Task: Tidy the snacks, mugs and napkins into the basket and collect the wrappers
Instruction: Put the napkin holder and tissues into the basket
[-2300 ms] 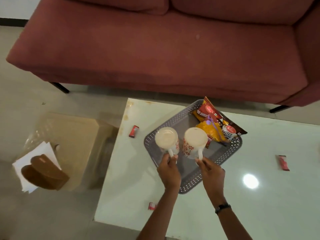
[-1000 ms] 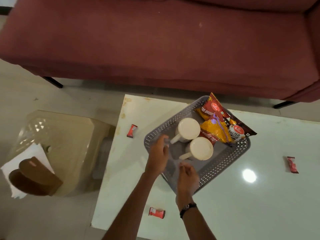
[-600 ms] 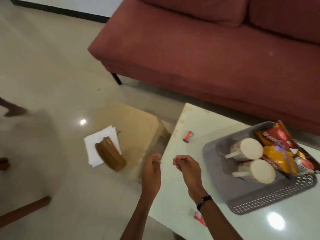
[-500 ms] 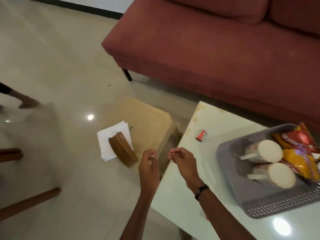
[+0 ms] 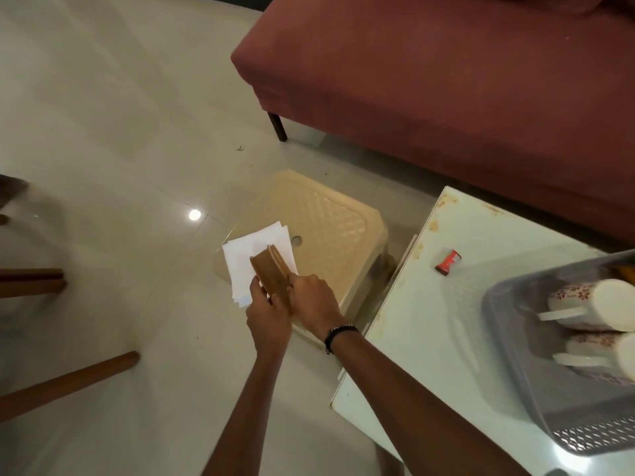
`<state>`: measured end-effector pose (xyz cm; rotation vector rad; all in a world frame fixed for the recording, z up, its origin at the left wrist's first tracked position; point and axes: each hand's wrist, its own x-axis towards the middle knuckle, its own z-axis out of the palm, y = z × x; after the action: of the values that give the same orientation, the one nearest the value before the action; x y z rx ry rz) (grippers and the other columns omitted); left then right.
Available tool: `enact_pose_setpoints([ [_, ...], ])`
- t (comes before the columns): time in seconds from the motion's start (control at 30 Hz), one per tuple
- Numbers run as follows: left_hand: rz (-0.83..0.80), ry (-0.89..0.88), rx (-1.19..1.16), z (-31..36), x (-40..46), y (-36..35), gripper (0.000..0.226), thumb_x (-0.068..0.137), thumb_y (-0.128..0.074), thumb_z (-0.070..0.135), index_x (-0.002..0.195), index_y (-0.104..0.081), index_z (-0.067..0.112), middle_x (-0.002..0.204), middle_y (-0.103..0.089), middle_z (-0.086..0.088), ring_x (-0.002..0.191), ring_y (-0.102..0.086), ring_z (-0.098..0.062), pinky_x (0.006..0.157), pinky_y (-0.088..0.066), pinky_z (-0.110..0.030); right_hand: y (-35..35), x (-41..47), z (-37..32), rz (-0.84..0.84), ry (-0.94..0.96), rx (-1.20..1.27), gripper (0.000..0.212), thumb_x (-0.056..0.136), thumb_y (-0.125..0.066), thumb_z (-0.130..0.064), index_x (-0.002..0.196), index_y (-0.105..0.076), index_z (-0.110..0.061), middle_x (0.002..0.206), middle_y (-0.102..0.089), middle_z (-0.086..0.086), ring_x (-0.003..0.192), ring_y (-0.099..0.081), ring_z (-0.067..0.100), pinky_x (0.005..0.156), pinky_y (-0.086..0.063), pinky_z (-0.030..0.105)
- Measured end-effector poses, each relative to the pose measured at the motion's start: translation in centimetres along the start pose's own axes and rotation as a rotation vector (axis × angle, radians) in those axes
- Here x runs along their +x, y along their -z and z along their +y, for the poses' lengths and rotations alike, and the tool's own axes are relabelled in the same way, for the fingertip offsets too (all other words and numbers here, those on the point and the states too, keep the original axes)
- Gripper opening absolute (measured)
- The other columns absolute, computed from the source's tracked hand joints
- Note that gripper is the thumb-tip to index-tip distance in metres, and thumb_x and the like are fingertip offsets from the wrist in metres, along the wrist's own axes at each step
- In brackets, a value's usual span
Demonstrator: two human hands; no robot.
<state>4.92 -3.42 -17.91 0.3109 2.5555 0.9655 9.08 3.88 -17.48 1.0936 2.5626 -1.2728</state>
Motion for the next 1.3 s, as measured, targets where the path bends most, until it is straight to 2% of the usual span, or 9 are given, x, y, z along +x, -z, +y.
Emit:
enact_pose_setpoints([
  [0.23, 0.011, -0.111, -0.034, 3.1, -4.0, -0.4, 0.041, 0.097, -0.04, 0.016, 0.138, -0.036, 0.015, 0.11, -0.067, -0.013, 0.098, -0.066, -0.031, 0.082, -0.051, -0.033, 2.7, -4.0, 1.6, 0.13, 0.048, 0.134, 0.03, 0.099, -0.04, -0.025, 0.119, -0.055, -0.008, 0.102, -0.07, 0.013, 0.088, -0.068, 0.03, 0.085, -0.056, 0.037],
  [0.3, -0.019, -0.172, -0.053, 4.8, -6.8, -1.1, 0.046, 0.097, -0.043, 0.019, 0.142, -0.032, 0.017, 0.114, -0.066, -0.005, 0.102, -0.065, -0.022, 0.08, -0.046, -0.024, 4.2, -6.3, 3.4, 0.207, 0.029, 0.136, 0.028, 0.1, -0.04, -0.025, 0.117, -0.056, -0.01, 0.098, -0.071, 0.011, 0.084, -0.069, 0.028, 0.08, -0.058, 0.038],
  [0.47, -0.182, -0.423, -0.054, 7.7, -15.2, -5.7, 0.059, 0.096, -0.048, 0.019, 0.147, -0.02, 0.03, 0.101, -0.056, 0.016, 0.076, -0.053, 0.019, 0.07, -0.041, 0.002, 9.2, -14.8, 10.2, 0.399, -0.075, 0.15, 0.03, 0.1, -0.038, -0.022, 0.121, -0.058, -0.015, 0.091, -0.072, 0.007, 0.077, -0.069, 0.024, 0.07, -0.055, 0.029],
  [0.6, -0.345, -0.536, -0.063, 9.7, -22.6, -10.7, 0.053, 0.093, -0.041, 0.039, 0.142, -0.02, 0.038, 0.125, -0.064, -0.001, 0.106, -0.064, -0.01, 0.094, -0.051, -0.027, 12.7, -21.5, 16.9, 0.579, -0.115, 0.034, 0.029, 0.092, -0.047, -0.022, 0.108, -0.067, -0.008, 0.074, -0.073, 0.006, 0.059, -0.068, 0.018, 0.062, -0.051, 0.02],
  [0.73, -0.532, -0.505, -0.101, 10.8, -27.6, -15.1, 0.061, 0.089, -0.024, 0.06, 0.145, -0.015, 0.036, 0.133, -0.059, -0.001, 0.118, -0.057, -0.006, 0.102, -0.044, -0.018, 14.7, -26.0, 22.4, 0.595, -0.208, 0.037, 0.024, 0.087, -0.057, -0.012, 0.106, -0.068, -0.001, 0.073, -0.073, 0.011, 0.061, -0.069, 0.023, 0.061, -0.05, 0.02],
  [0.8, -0.586, -0.446, -0.101, 10.6, -28.6, -17.0, 0.059, 0.091, -0.03, 0.053, 0.145, -0.016, 0.035, 0.127, -0.062, 0.004, 0.11, -0.056, 0.003, 0.097, -0.043, -0.01, 14.8, -26.8, 24.6, 0.558, -0.271, 0.082, 0.023, 0.092, -0.054, -0.012, 0.109, -0.067, -0.002, 0.082, -0.074, 0.014, 0.07, -0.07, 0.026, 0.066, -0.056, 0.03],
  [0.97, -0.412, -0.515, 0.088, 8.5, -28.5, -20.4, 0.05, 0.094, -0.041, 0.036, 0.142, -0.038, 0.02, 0.139, -0.052, -0.005, 0.132, -0.045, -0.021, 0.105, -0.039, -0.029, 12.8, -26.0, 28.8, 0.437, -0.339, 0.102, 0.022, 0.097, -0.044, -0.011, 0.107, -0.063, -0.005, 0.091, -0.071, 0.013, 0.08, -0.068, 0.026, 0.073, -0.058, 0.038],
  [1.07, -0.339, -0.582, 0.256, 7.9, -27.7, -21.7, 0.045, 0.09, -0.058, 0.019, 0.133, -0.049, 0.011, 0.135, -0.056, -0.009, 0.138, -0.035, -0.034, 0.112, -0.029, -0.052, 11.7, -25.4, 29.9, 0.409, -0.359, 0.124, 0.019, 0.096, -0.044, -0.011, 0.101, -0.061, -0.003, 0.091, -0.07, 0.014, 0.08, -0.067, 0.026, 0.074, -0.058, 0.039],
  [1.3, -0.387, -0.568, 0.31, 7.6, -27.0, -23.0, 0.052, 0.088, -0.06, 0.016, 0.137, -0.045, 0.014, 0.141, -0.05, -0.009, 0.142, -0.027, -0.032, 0.116, -0.013, -0.049, 10.8, -24.8, 31.2, 0.445, -0.359, 0.125, 0.022, 0.095, -0.047, -0.007, 0.108, -0.064, 0.0, 0.097, -0.071, 0.016, 0.087, -0.068, 0.027, 0.08, -0.057, 0.033],
])
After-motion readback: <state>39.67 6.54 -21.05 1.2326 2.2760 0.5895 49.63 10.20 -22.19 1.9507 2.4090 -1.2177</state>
